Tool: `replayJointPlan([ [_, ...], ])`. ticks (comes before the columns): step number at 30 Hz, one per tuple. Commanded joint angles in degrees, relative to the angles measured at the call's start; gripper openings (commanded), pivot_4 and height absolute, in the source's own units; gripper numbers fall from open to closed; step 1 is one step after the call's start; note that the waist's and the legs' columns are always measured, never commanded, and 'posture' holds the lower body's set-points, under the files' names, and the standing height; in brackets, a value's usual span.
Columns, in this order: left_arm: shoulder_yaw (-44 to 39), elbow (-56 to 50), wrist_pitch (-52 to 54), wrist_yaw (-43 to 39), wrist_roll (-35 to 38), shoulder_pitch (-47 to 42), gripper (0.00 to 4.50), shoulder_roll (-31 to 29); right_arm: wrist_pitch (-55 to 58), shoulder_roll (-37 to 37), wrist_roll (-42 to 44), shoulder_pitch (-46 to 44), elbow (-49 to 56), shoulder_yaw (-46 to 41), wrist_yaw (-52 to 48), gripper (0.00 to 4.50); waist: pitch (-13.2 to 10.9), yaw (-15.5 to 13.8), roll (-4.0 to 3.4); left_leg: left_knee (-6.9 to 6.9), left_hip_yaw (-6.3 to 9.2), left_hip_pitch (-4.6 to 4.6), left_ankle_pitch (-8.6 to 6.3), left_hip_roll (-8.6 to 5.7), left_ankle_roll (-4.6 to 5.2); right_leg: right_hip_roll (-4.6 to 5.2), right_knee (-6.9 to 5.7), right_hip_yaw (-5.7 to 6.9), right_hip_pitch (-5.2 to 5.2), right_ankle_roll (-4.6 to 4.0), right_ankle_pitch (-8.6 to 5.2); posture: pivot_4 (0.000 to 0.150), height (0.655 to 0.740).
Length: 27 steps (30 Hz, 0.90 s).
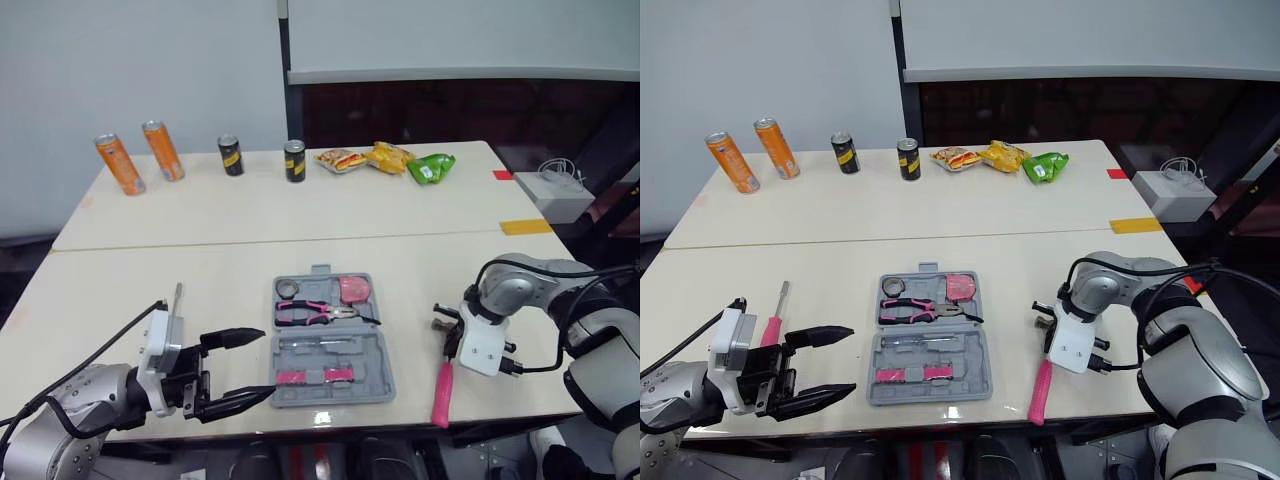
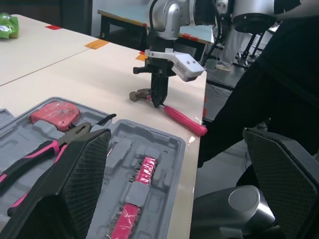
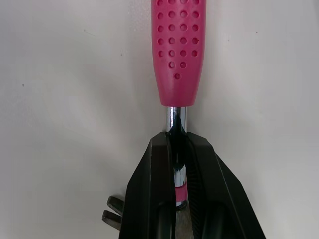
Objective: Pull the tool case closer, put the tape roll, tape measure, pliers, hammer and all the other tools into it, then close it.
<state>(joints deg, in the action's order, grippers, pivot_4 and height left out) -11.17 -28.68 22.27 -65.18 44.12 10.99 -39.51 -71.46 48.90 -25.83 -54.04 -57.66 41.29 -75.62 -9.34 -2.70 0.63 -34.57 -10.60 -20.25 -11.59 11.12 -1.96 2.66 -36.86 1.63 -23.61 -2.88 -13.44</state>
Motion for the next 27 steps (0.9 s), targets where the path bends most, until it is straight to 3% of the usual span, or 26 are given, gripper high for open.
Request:
replayJointPlan([
  [1,-0.85,-2.24,-1.25,0.51,0.79,0.6,4.5,0.49,15.93,6.1,17.99,7.4,10.63,-6.7,-8.65,0.03,-0.03,-0.33,-0.04,0.0,0.01,-0.01,0.0,0.0,0.01,0.0,0.04,0.01,-0.01,0.0,0.0,0.15,0.74],
  [3,-0.87,-2.2,-1.43,0.57,0.68,0.89,4.5,0.71,28.33,9.83,25.32,13.21,21.35,-11.05,-10.19,0.03,-0.12,-0.33,-0.15,0.01,0.02,-0.06,-0.03,0.02,0.04,-0.03,0.08,0.0,-0.01,0.01,-0.01,0.15,0.74],
  [7,-0.76,-2.16,-1.75,0.9,0.68,1.23,4.5,1.01,74.04,16.9,37.95,28.89,52.09,-22.34,-0.23,0.03,-0.35,-0.04,-0.42,0.26,-0.05,0.05,-0.05,0.09,0.07,-0.17,0.17,-0.1,0.01,0.03,-0.01,0.15,0.74],
  [9,-0.51,-1.99,-1.77,1.11,0.68,0.98,4.5,1.08,99.03,16.35,42.69,33.38,64.01,-27.96,9.69,0.03,-0.37,0.08,-0.41,0.44,0.01,0.22,-0.03,0.14,-0.08,-0.4,0.2,-0.18,0.04,0.03,-0.02,0.15,0.74],
  [13,-0.33,-1.63,-1.7,1.23,0.78,0.56,4.5,1.03,127.8,10.59,47.77,38.7,77.17,-37.45,23.37,0.03,-0.35,-0.5,-0.45,0.59,0.21,0.3,-0.04,0.27,-0.52,-0.68,0.26,-0.18,0.04,0.03,-0.01,0.15,0.74],
  [18,-0.11,-0.96,-1.51,1.16,0.83,-0.23,4.5,1.04,149.42,-3.19,48.82,38.83,84.24,-45.14,37.28,0.03,-0.31,-1.33,-0.52,0.6,0.11,0.27,-0.05,0.28,-0.64,-0.66,0.4,-0.21,-0.08,0.0,0.01,0.15,0.74],
  [24,-0.03,-0.92,-1.14,1.39,1.02,-0.95,4.5,1.12,161.0,-9.71,44.63,37.41,88.94,-44.58,48.98,0.03,-0.33,-1.92,-0.6,0.62,0.12,0.24,-0.14,0.25,-0.83,-0.62,0.44,-0.2,-0.11,0.05,-0.01,0.15,0.74],
  [27,0.08,-1.03,-1.04,1.37,0.99,-0.96,4.5,1.12,163.89,-14.37,45.62,36.29,87.08,-48.32,51.61,0.03,-0.35,-1.81,-0.62,0.65,0.13,0.26,-0.13,0.25,-1.13,-0.62,0.43,-0.21,-0.1,0.05,-0.01,0.15,0.74],
])
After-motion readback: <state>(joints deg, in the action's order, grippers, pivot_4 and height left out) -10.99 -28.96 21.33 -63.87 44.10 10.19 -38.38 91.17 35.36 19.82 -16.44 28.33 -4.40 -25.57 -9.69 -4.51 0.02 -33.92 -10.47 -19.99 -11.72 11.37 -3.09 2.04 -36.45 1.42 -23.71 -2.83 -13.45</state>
